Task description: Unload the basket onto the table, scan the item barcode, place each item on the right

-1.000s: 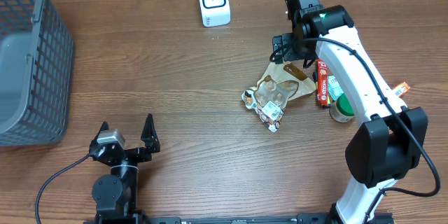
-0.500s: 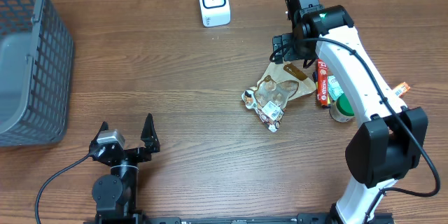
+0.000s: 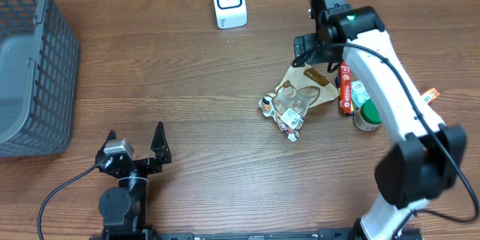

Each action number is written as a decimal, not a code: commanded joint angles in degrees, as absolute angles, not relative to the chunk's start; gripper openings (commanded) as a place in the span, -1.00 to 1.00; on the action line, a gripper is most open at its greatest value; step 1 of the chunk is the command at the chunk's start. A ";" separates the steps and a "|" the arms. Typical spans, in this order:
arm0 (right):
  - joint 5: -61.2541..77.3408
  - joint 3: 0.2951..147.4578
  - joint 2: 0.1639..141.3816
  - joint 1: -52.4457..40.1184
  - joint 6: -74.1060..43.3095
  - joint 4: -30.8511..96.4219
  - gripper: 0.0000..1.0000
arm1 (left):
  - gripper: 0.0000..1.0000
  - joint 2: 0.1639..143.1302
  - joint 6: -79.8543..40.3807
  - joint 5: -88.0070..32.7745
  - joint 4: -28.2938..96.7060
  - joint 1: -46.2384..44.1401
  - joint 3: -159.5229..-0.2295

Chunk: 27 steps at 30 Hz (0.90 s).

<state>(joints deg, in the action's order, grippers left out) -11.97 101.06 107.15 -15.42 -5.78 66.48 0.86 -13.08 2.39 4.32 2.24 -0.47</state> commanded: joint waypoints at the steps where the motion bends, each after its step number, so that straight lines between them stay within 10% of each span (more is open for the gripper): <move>1: -11.88 101.32 94.94 -15.51 -6.00 66.11 1.00 | 1.00 0.25 -11.57 3.16 4.14 2.26 -0.27; 27: -11.66 91.00 33.19 -15.29 -6.31 72.82 1.00 | 1.00 0.25 -11.60 3.16 4.14 2.26 -0.27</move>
<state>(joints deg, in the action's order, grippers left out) -11.81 95.70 37.87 -15.40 -5.78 73.69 0.86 -13.08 2.39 4.32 2.24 -0.47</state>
